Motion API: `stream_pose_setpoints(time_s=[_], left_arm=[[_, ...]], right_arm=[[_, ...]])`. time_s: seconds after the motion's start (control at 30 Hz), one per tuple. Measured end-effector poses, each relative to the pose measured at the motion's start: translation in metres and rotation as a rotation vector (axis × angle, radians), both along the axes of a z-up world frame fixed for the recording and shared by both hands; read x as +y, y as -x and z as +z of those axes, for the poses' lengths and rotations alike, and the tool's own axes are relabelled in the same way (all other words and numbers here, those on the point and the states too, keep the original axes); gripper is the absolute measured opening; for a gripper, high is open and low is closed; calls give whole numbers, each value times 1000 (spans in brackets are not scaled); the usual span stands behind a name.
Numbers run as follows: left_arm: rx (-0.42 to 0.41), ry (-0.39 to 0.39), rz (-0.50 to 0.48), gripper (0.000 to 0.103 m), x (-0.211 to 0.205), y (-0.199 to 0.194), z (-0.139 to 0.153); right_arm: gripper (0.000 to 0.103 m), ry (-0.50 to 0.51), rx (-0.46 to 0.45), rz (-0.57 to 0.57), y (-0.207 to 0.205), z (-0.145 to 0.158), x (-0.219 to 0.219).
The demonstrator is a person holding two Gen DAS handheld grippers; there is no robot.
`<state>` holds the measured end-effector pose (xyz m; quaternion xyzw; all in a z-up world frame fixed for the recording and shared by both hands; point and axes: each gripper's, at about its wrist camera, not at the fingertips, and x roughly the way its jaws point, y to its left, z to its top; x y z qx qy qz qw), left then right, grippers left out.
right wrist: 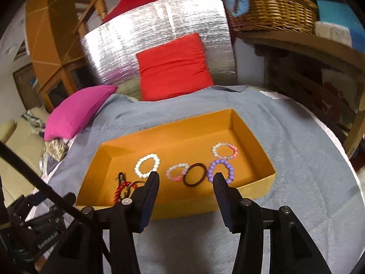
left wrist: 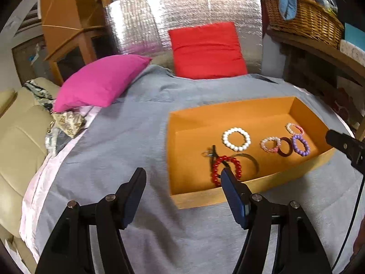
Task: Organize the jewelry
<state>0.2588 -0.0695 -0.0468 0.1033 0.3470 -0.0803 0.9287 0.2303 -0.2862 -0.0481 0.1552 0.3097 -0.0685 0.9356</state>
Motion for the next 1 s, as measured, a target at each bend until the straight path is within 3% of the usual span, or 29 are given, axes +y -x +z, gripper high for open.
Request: stream_pose_setpoints(time_s=[0.1,0.17,0.47,0.63,1.0], left_arm=[[-13,22,31,74,14,4,7],[-35,31,51,83,21,9,11],[-78,61,115,84,49,26,27],[-122,10,115,84,44,31,35],[-126,68,89,84,29,33,51]], right_arm=[[55,14,-5,21,7,6,12],[55,23,-9,31,12,11,19],[56,43,23,43,31,27,40],[56,59,40,57,35,35,47],[56,82,61,45,31,26,42]])
